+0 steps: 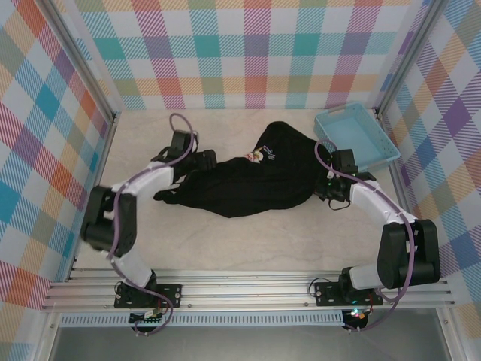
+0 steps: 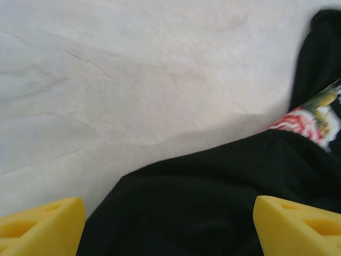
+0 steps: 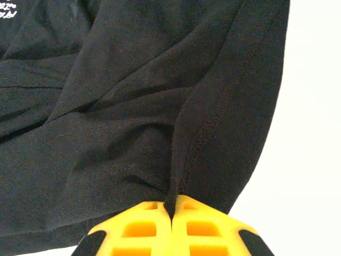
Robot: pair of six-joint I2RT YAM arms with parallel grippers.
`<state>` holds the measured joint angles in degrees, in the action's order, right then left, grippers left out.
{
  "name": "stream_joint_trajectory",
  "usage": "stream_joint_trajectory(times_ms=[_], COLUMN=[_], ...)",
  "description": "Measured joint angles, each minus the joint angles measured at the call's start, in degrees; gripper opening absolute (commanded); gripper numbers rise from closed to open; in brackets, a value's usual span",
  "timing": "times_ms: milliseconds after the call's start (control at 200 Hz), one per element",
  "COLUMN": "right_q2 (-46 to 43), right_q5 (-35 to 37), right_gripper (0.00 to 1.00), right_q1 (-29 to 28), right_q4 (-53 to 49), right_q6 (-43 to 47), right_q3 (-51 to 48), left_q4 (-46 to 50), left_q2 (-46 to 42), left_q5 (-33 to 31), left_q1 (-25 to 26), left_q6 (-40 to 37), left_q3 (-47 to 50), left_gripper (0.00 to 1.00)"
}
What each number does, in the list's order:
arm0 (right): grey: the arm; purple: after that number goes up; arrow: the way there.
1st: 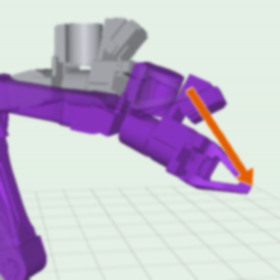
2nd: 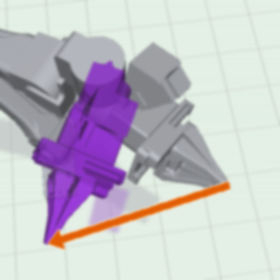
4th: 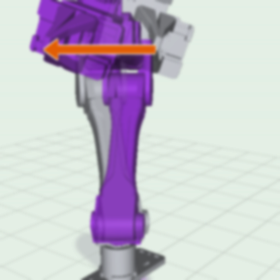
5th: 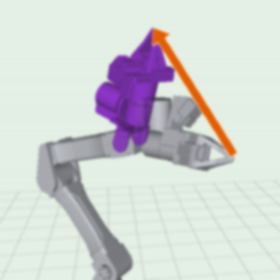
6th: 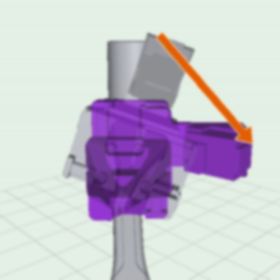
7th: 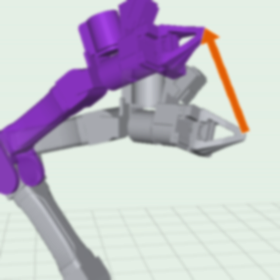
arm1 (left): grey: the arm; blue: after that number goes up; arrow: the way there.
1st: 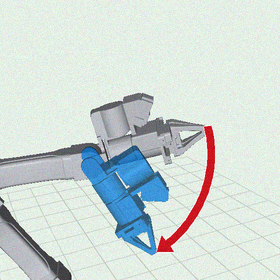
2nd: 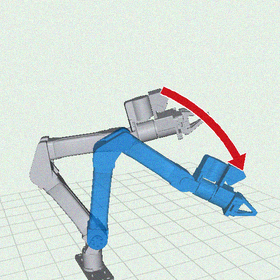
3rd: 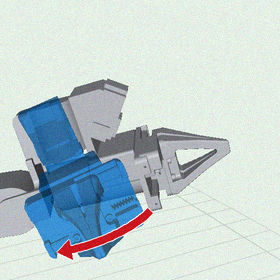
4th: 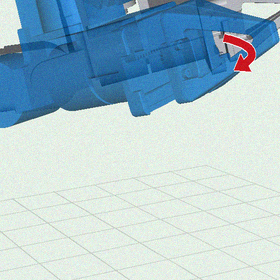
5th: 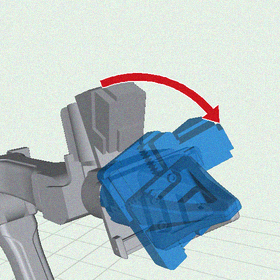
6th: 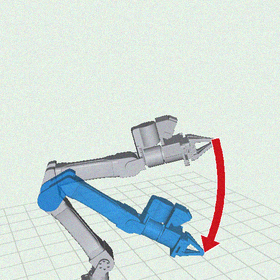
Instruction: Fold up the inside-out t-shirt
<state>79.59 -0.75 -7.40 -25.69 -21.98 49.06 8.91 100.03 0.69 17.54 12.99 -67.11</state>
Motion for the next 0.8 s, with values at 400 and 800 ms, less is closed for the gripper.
stream_joint_trajectory(times_ms=[400,800], right_q2=[0.0,-1.7], right_q5=[-0.8,6.0], right_gripper=[0.04,0.03], right_q1=[0.0,0.0], right_q4=[0.5,-2.4], right_q6=[0.2,4.2], right_q3=[0.0,12.3], left_q4=[13.5,8.8], left_q2=[13.9,-3.8], left_q5=[6.4,4.2], left_q1=[0.0,-4.6], left_q6=[-5.8,-3.1], left_q3=[-11.5,-8.7], left_gripper=[0.09,0.0])
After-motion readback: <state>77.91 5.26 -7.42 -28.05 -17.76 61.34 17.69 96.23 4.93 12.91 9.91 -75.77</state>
